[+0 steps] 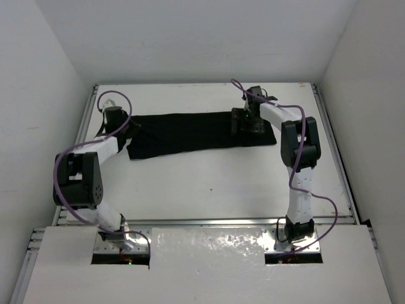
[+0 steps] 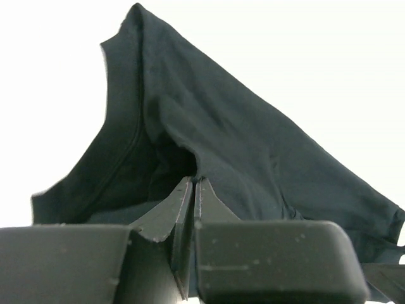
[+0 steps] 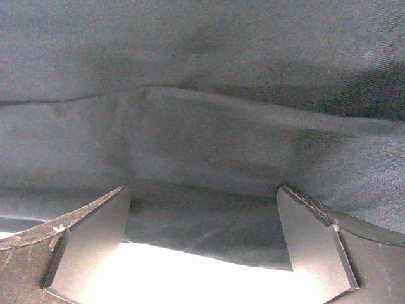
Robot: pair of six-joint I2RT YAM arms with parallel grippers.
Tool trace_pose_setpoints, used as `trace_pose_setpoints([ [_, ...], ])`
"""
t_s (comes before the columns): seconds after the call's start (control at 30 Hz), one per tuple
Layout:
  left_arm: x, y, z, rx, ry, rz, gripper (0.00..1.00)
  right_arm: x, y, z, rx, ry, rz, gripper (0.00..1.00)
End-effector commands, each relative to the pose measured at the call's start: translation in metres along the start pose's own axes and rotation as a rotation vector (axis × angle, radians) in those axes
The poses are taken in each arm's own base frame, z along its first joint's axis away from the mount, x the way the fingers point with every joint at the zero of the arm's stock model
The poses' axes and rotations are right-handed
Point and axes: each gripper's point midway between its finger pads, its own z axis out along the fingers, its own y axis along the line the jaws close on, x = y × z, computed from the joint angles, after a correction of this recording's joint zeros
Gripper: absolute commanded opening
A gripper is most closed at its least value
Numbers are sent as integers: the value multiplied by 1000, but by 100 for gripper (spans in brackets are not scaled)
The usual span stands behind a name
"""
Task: Fold and stack the t-shirts
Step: Fold the other side of the tshirt into a rectangle
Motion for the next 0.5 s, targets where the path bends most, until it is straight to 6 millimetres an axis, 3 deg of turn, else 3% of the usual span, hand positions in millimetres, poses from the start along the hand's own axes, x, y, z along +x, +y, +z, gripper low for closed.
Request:
trace_pose_setpoints([
  [0.0, -17, 8, -17, -43, -89, -31, 0, -4, 6, -3, -10, -7, 8, 99],
  [0.17, 0, 20, -7, -78, -24, -22, 4, -3, 9, -3, -23, -3, 5, 99],
  [0.2, 3, 23, -3, -90, -12, -24, 10, -3, 9, -3, -24, -3, 4, 99],
  [0.23, 11, 29, 3, -111, 16, -22, 26, -3, 8, -3, -22, -2, 2, 99],
  [0.33, 21, 37, 10, -145, 61, -19, 51, -3, 8, -3, -22, -2, 1, 99],
  [0.47, 15, 40, 5, -180, 46, -21, 66, -3, 10, -3, -28, -1, -5, 99],
])
